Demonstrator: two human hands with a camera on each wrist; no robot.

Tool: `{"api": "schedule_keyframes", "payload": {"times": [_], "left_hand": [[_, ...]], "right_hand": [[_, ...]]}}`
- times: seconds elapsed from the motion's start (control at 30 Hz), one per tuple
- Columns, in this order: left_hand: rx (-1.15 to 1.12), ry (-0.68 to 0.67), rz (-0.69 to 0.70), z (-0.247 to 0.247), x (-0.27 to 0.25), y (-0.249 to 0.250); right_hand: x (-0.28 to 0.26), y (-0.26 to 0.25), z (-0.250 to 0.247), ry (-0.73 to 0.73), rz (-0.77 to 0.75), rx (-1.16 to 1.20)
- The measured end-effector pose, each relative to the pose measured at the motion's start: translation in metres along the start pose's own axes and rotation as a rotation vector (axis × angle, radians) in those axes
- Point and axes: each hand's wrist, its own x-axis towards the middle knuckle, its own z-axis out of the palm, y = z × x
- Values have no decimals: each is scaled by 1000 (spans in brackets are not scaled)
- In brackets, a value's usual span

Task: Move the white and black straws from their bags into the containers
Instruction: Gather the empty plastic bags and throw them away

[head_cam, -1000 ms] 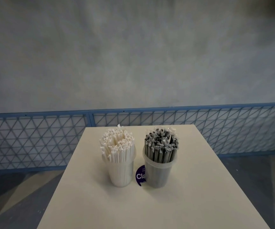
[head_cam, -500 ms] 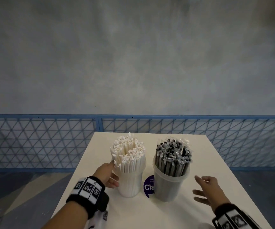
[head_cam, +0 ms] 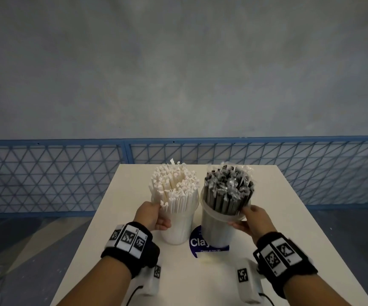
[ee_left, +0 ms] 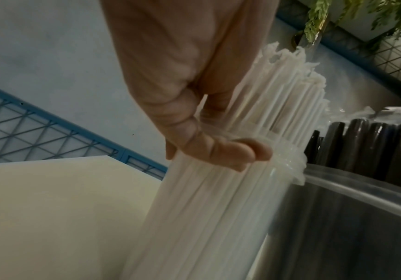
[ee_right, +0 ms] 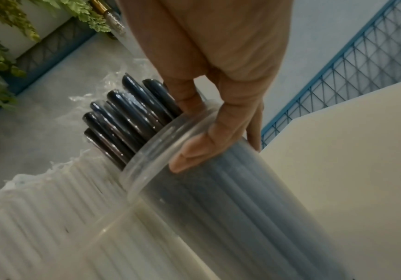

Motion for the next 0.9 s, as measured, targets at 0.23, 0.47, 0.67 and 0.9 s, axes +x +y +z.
{"api": "schedule_keyframes", "payload": {"times": [0.23, 0.47, 0.67, 0.9], "left_hand": [[-53, 33, 20, 20, 43, 39], [-151, 58, 26, 38, 83, 54], [-178, 67, 15, 44, 97, 52], [-187, 46, 50, 41, 93, 51]], "right_hand": [[47, -42, 29, 49, -106, 109], [90, -40, 42, 124, -55, 118], [104, -37, 46, 155, -70, 56], [100, -36, 45, 118, -57, 82]]}}
